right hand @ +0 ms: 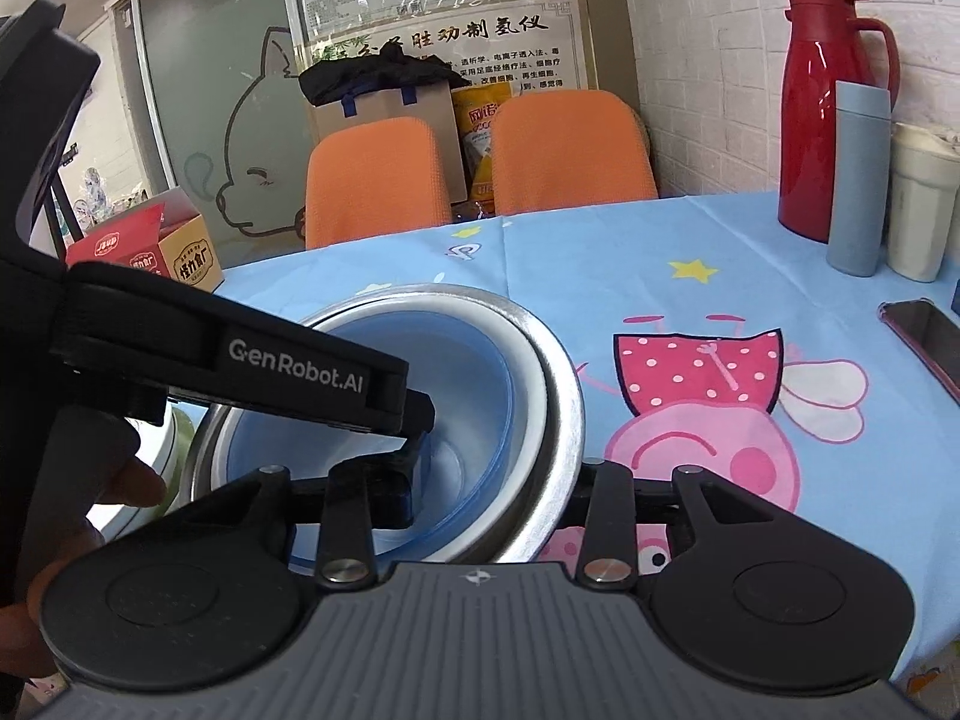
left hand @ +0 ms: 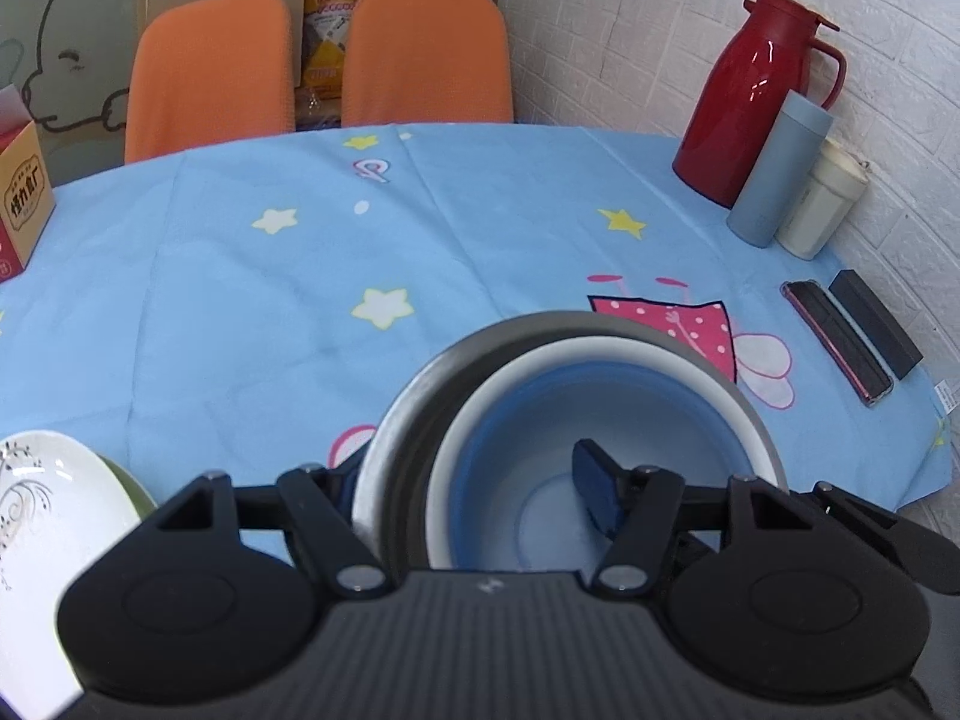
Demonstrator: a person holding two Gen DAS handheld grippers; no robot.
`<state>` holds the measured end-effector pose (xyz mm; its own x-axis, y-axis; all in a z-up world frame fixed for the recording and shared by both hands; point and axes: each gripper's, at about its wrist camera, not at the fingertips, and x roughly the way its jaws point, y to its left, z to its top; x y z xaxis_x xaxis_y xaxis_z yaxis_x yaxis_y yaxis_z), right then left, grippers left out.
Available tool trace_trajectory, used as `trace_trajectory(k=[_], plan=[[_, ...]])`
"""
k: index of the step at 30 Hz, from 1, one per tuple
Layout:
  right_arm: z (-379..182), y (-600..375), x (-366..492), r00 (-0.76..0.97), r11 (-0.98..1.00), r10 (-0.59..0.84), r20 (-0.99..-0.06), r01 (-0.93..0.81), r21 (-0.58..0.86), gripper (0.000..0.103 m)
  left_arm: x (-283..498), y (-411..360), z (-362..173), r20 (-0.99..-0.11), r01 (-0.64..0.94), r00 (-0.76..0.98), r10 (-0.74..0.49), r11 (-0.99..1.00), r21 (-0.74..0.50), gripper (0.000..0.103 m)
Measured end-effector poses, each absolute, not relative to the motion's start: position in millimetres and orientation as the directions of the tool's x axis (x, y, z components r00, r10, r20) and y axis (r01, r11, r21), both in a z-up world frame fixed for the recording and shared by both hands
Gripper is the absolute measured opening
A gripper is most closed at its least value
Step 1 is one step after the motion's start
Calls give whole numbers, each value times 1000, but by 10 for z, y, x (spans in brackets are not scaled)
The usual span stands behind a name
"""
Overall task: Organize plates and bowls
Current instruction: 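Lift the nested bowls with both grippers and carry them over the plate stack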
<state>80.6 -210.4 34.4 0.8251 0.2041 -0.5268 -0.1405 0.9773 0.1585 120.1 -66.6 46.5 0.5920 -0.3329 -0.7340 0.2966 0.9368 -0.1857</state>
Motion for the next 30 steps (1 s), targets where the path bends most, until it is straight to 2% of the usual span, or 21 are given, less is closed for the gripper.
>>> trace_trajectory(k=[8,17,30], plan=[[507,-1866,737,828,972,233,-510,-206,110,67,1009,-347,605,-692,236,646,-322,947,-219,66],[688,-1253,794,812,935,344,-471,-345,87,76,885,317,854,-641,137,730,-236,970,-201,67],[710,-559,841,745,868,462,-481,-490,75,89,718,1109,854,-632,1,761,-143,976,-220,68]])
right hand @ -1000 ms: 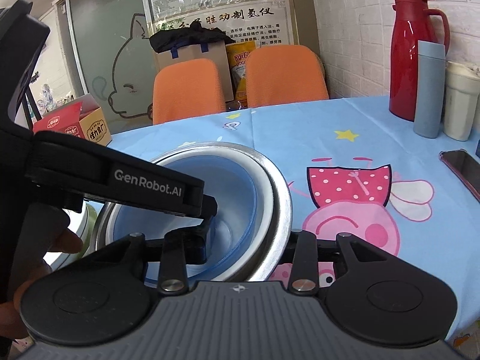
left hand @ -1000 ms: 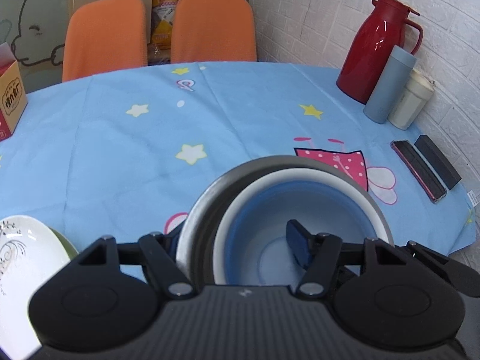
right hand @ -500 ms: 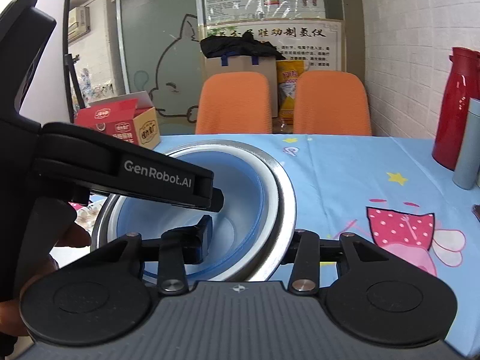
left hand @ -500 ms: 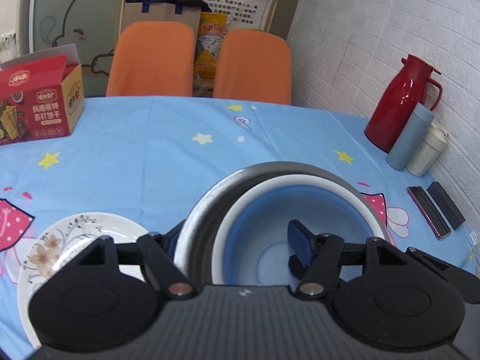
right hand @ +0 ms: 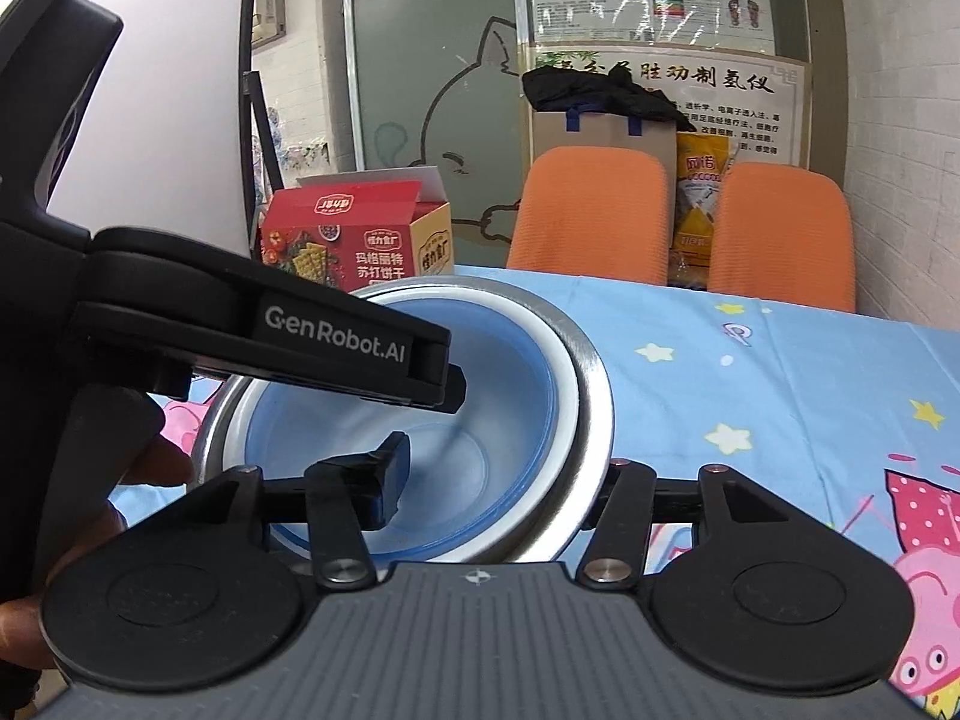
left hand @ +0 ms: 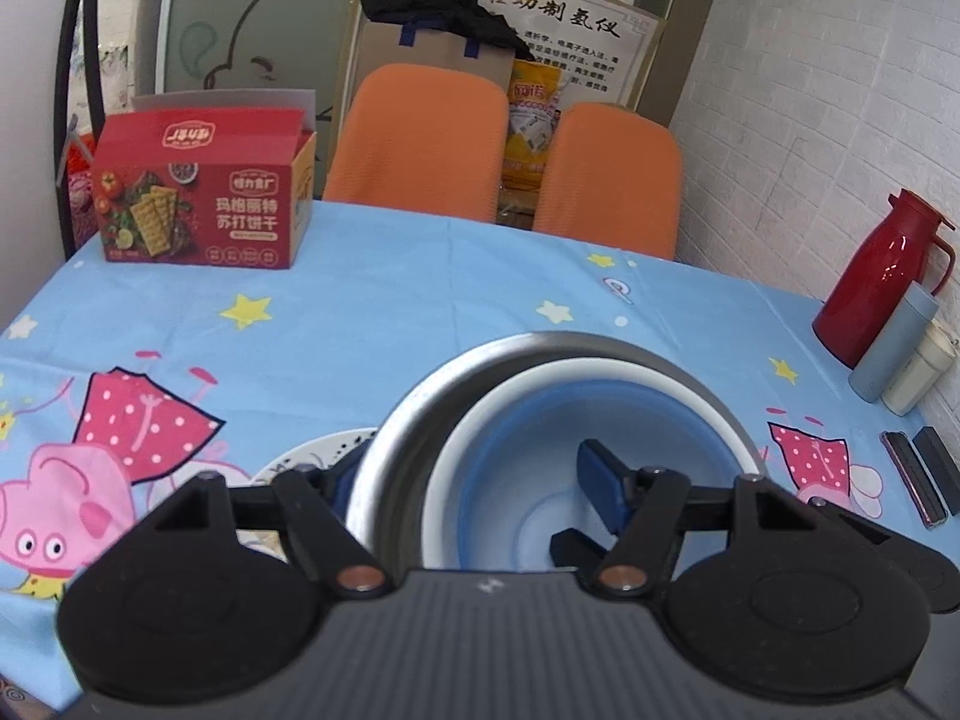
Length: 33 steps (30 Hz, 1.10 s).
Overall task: Organize plates and bowls
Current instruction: 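Lift the nested bowls with both grippers and carry them over the plate stack, then lower the nested bowls onto the floral plate and open both grippers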
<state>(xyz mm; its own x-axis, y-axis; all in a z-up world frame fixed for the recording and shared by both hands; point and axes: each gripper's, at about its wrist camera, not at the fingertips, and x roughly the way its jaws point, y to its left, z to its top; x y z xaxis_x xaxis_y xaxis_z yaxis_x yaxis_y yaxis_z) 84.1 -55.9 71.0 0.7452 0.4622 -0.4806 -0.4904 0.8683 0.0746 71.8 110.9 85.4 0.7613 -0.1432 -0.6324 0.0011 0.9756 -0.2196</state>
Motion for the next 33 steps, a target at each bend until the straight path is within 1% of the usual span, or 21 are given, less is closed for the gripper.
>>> trace_trajectory(k=[10,19,22,23,24,25,26,27,29,31,33], plan=[[509,-192,873,662,819,521,-538,-565,98,89,674,1543,576,-691,-102,717,-89,968,-231,68],[321,-37,1003,626,813,519,-582,-572,111,89,808,1664,345,-724,-127,685,-79,966,-226,68],[261,-42,1057,622,816,517,-588,-565,120,96,855,1683,296,-715,-103,690,-115,962,-254,68],[250,-56,1087,624,820,515,-588,-558,127,96,863,1686,292,-707,-97,696,-122,960,-261,71],[250,-80,1094,628,825,514,-584,-548,136,101,854,1703,306,-691,-93,712,-124,959,-267,79],[264,-107,1095,630,826,520,-577,-542,152,103,832,1731,341,-669,-96,733,-119,957,-275,80],[281,-143,1096,631,824,532,-565,-540,173,103,806,1761,390,-648,-110,755,-100,955,-275,83],[302,-162,1092,640,825,535,-552,-536,178,103,782,1790,445,-628,-128,775,-75,954,-271,90],[353,-196,1056,679,840,518,-521,-517,161,103,736,1844,557,-591,-149,806,-39,952,-267,92],[399,-247,1035,703,845,517,-489,-509,162,103,707,1872,638,-574,-156,818,-22,953,-260,92],[416,-267,1049,700,844,521,-489,-508,173,103,688,1869,676,-571,-164,821,-12,953,-256,92]])
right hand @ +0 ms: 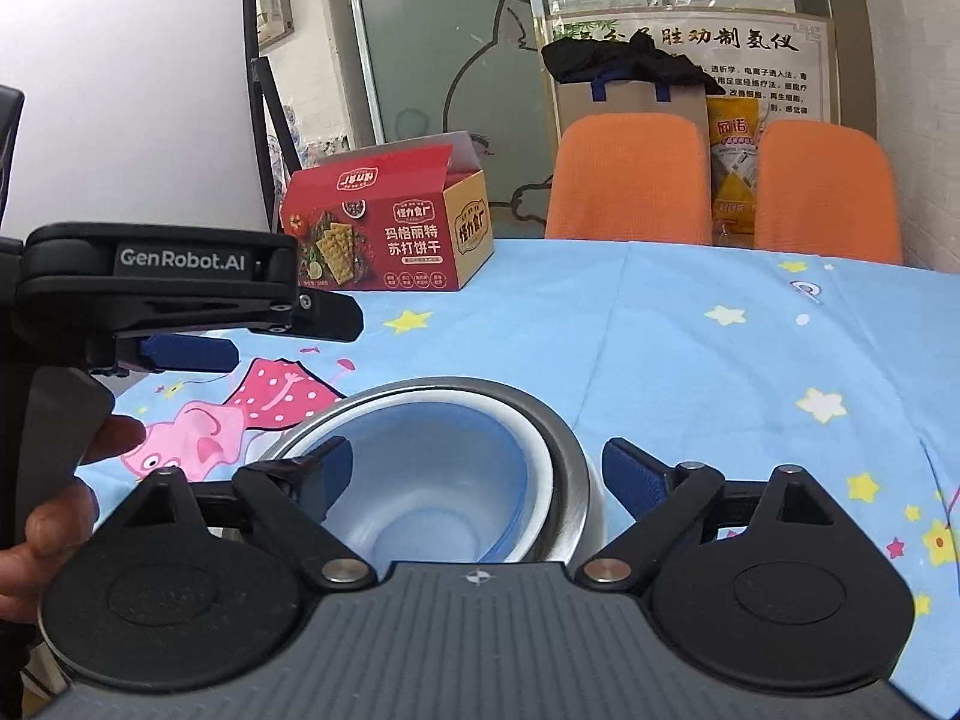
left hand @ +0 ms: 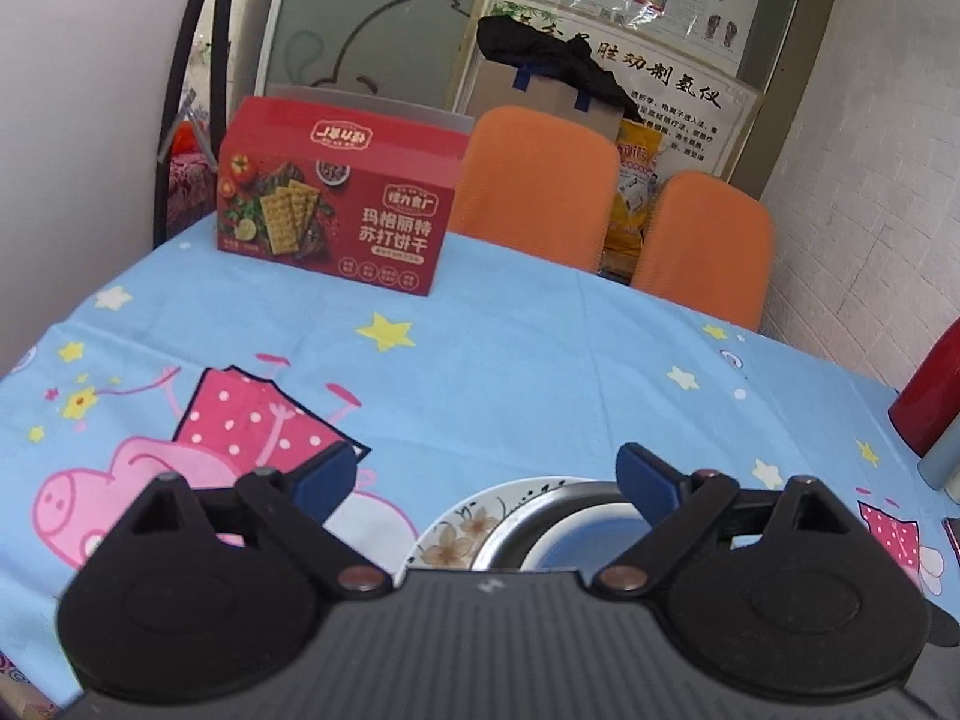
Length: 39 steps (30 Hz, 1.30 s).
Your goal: Organize plates and bowls
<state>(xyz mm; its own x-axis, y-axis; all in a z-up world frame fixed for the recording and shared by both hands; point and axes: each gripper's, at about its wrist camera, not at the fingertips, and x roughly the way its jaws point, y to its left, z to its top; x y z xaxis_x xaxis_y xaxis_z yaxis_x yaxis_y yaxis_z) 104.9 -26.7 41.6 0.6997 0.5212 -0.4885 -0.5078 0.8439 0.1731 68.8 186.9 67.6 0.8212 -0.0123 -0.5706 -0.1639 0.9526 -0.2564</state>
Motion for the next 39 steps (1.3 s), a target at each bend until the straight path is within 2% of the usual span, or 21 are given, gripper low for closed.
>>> trace_trajectory(k=[6,13,24,31,39], plan=[[454,-408,1036,715,849,522,-465,-490,200,103,602,1768,699,-566,-131,824,-44,955,-265,92],[443,-718,1012,766,893,449,-460,-396,212,103,464,1509,752,-547,-78,834,-80,962,-260,92],[406,-1065,682,788,903,429,-442,-359,237,103,63,971,795,-513,-27,857,-52,989,-145,92],[462,-1233,408,815,908,417,-403,-352,229,103,-221,790,884,-464,10,883,-67,992,-125,92],[423,-1364,287,831,914,397,-389,-320,249,103,-369,705,826,-473,19,879,-65,995,-100,92]])
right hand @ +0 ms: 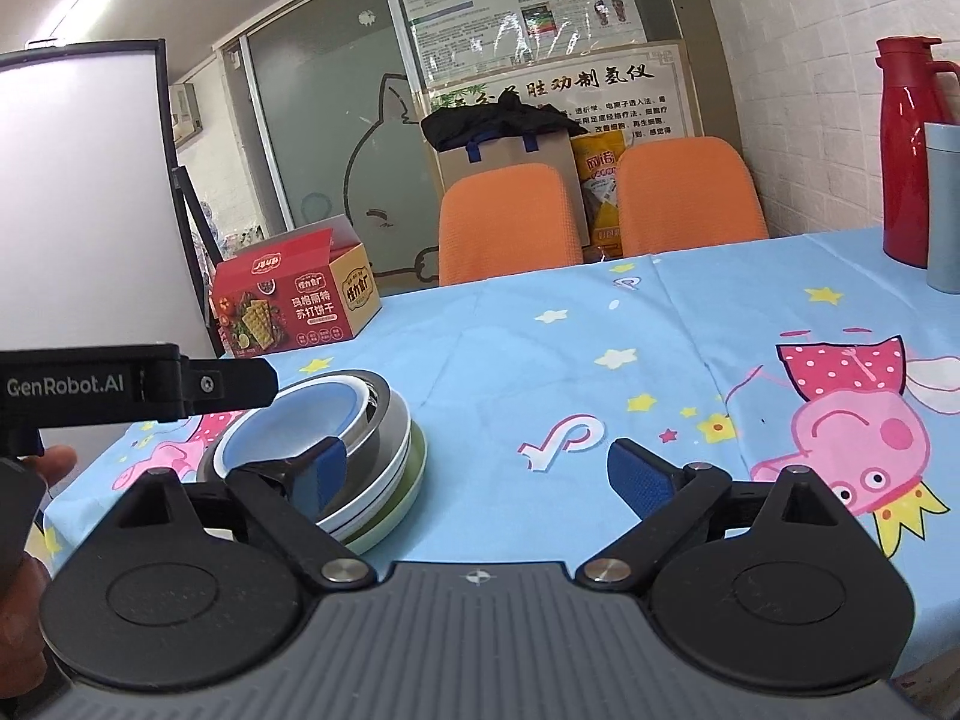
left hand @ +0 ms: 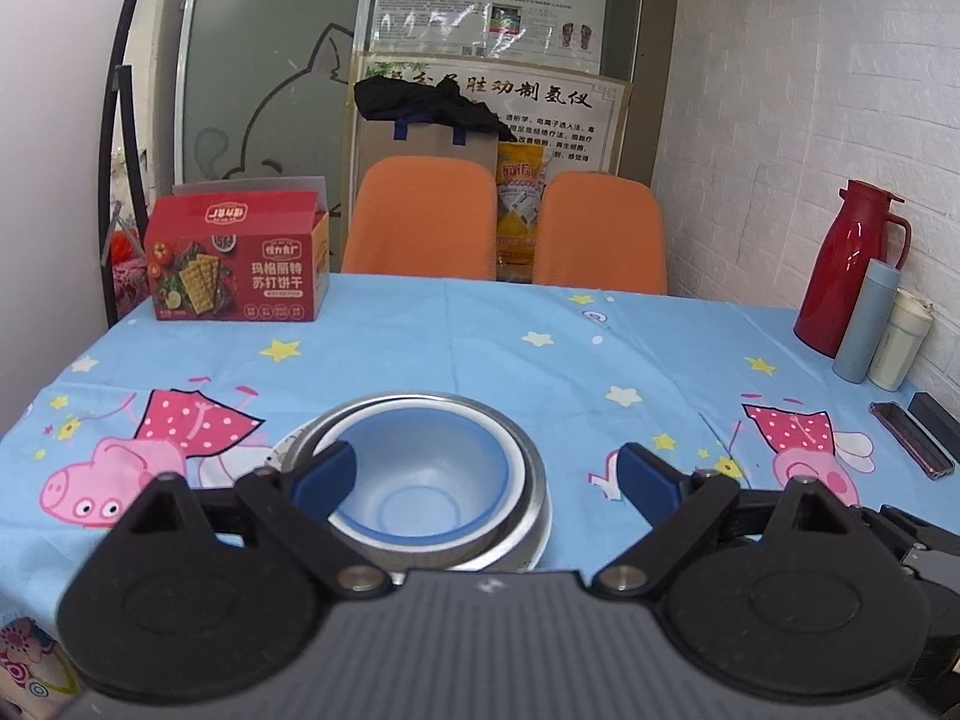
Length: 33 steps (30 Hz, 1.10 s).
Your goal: Organize plates and bowls
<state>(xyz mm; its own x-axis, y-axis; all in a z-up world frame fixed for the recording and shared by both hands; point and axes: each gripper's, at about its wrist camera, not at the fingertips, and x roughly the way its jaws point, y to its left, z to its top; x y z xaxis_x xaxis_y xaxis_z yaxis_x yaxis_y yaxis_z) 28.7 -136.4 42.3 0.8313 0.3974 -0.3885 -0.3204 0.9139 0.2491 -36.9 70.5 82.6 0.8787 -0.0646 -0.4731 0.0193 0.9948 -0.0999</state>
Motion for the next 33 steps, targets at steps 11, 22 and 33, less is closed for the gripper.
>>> trace_trajectory(k=[11,22,33], plan=[[300,-1407,-11,831,914,401,-384,-332,235,103,-657,647,595,-492,-6,870,-34,997,-80,92],[28,-1289,-218,793,946,317,-521,-307,107,103,-853,622,237,-542,-29,840,1,999,-44,92],[-15,-1195,-390,774,940,291,-563,-342,16,103,-982,590,200,-520,-29,854,17,999,-16,92]])
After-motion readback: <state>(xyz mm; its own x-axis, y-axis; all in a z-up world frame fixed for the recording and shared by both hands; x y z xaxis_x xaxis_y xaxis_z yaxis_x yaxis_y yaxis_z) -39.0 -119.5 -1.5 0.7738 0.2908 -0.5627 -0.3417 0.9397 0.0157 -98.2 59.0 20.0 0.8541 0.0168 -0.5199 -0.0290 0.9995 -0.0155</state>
